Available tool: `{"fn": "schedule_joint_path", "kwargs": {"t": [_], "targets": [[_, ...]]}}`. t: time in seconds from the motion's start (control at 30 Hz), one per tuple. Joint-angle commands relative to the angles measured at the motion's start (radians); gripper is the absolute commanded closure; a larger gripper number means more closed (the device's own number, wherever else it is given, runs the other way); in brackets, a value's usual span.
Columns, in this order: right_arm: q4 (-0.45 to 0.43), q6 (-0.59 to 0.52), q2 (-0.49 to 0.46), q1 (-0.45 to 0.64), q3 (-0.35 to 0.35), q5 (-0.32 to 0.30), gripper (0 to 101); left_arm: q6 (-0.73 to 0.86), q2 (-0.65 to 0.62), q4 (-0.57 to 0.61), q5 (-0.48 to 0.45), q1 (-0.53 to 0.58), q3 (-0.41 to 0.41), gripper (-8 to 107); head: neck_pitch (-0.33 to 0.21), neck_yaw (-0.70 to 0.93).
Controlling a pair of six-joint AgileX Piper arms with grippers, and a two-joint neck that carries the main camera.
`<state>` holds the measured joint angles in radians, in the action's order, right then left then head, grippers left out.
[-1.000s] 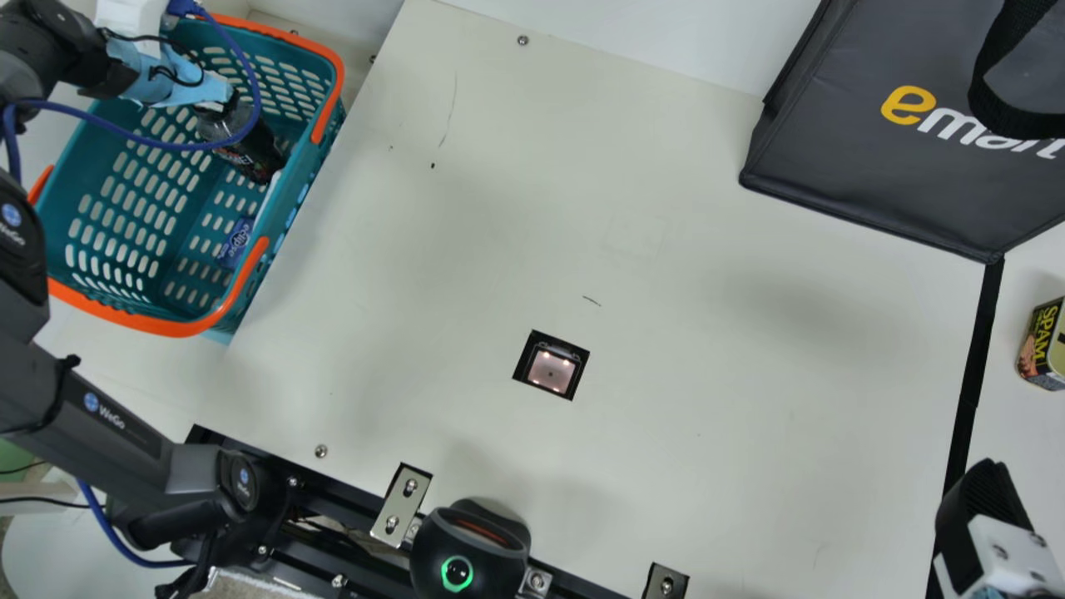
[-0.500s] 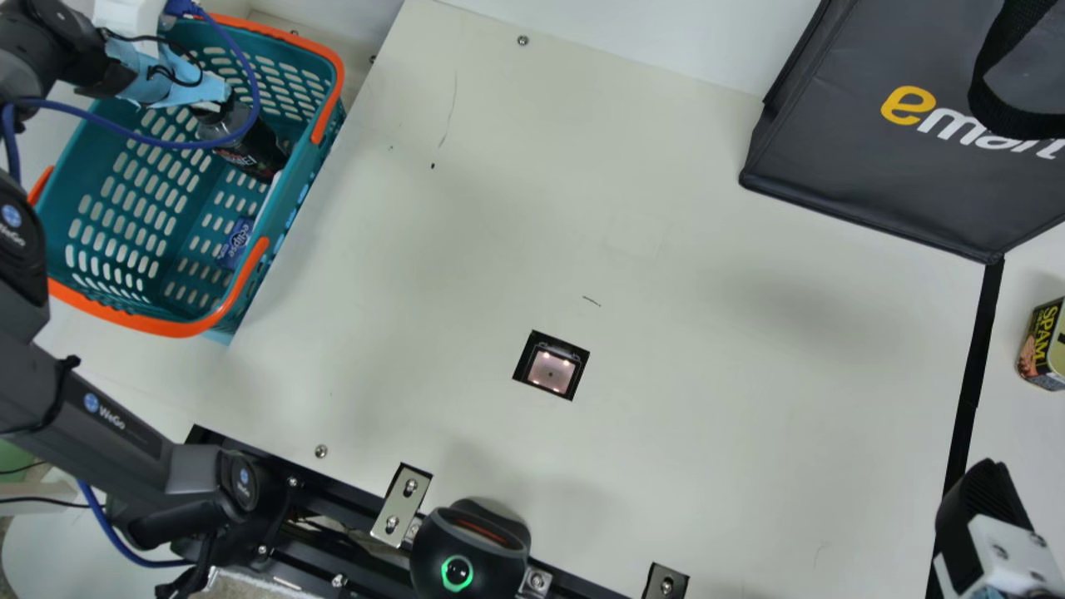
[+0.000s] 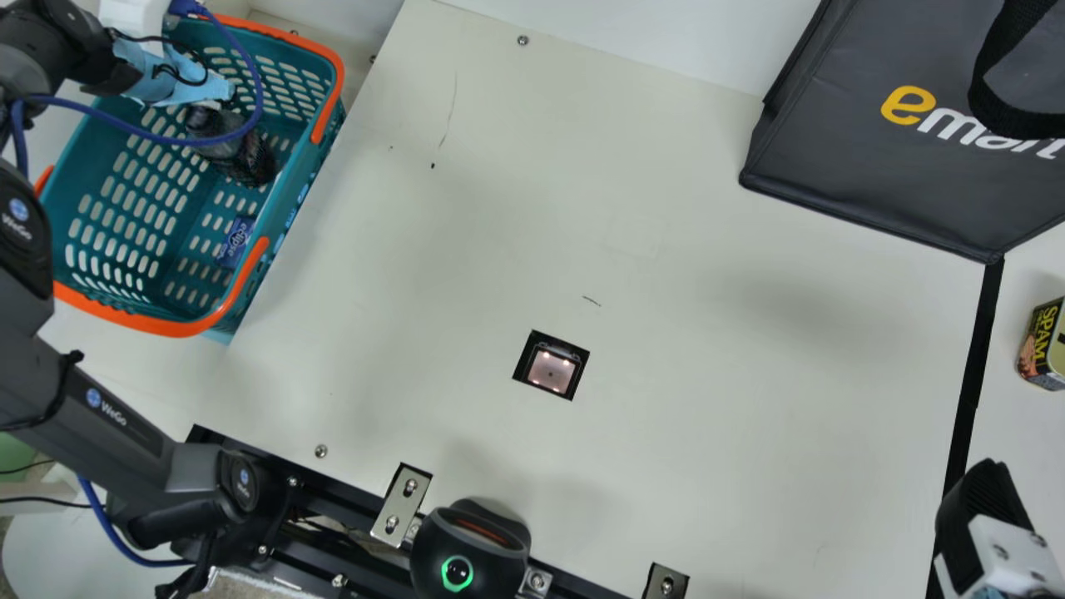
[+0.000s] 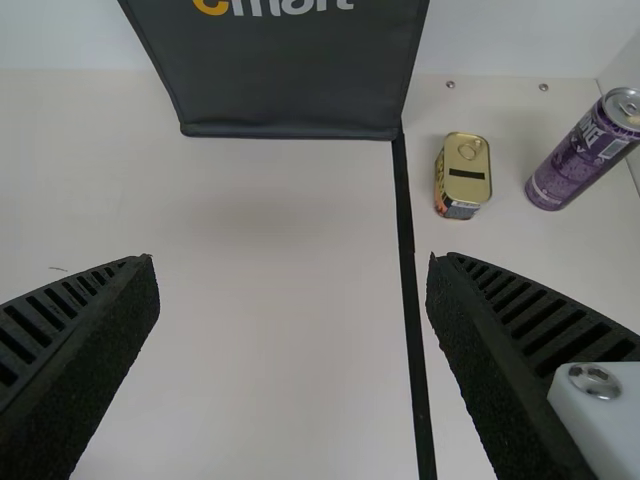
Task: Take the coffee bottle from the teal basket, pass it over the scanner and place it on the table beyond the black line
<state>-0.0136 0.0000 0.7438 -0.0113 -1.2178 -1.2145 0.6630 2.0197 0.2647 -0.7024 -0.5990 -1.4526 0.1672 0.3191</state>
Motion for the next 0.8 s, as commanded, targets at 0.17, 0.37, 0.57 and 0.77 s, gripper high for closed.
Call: {"fn": "schedule_joint_path", "kwargs": {"t": [0.17, 0.37, 0.57, 0.77], "targets": [[0.000, 0.000, 0.000, 0.000, 0.000, 0.000, 6, -0.023, 0.012, 0.000, 0.006, 0.006, -0.013, 43, -0.029, 0.002], [0.000, 0.000, 0.000, 0.000, 0.000, 0.000, 6, -0.039, 0.014, -0.003, 0.010, 0.008, -0.022, 23, -0.029, 0.002], [0.000, 0.000, 0.000, 0.000, 0.000, 0.000, 6, -0.046, 0.012, -0.022, 0.005, 0.007, -0.027, 9, -0.029, 0.002], [0.000, 0.000, 0.000, 0.000, 0.000, 0.000, 6, -0.043, 0.010, -0.057, -0.005, 0.008, -0.019, 9, -0.029, 0.002]]}}
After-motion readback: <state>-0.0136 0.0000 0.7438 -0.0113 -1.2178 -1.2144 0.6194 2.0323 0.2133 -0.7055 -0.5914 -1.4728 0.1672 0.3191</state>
